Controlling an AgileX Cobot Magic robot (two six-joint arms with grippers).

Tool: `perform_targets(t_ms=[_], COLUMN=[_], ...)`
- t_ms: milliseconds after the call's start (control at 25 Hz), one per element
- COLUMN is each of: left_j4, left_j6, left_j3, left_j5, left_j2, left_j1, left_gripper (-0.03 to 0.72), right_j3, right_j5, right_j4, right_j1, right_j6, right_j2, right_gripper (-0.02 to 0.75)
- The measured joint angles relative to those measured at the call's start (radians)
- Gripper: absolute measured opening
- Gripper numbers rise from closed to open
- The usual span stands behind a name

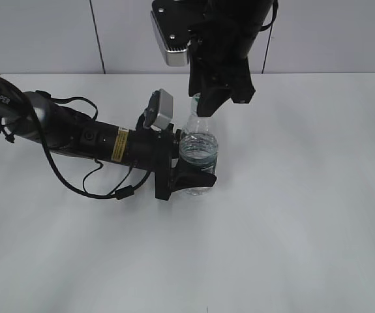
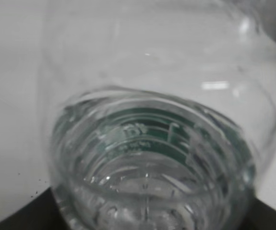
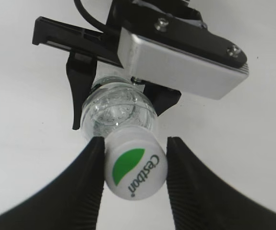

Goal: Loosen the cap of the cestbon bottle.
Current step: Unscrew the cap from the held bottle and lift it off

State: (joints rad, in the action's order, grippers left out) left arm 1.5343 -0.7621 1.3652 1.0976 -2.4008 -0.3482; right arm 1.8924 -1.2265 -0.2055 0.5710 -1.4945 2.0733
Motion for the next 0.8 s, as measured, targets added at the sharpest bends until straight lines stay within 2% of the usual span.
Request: perform_targets(t_ms=[800], left_j4=[0.019], left_j6=[-0.013], left_j3=[0.0], left_j5=[0.018], left_j2=[0.0], left_j1=[0.0], left_gripper=[0.414], right_j3=[0.0], right_j5=[0.001], right_j4=[0.004], right_j1=[0.0], right_j6=[0.055], right_j2=[-0.006], right_gripper=[0.393])
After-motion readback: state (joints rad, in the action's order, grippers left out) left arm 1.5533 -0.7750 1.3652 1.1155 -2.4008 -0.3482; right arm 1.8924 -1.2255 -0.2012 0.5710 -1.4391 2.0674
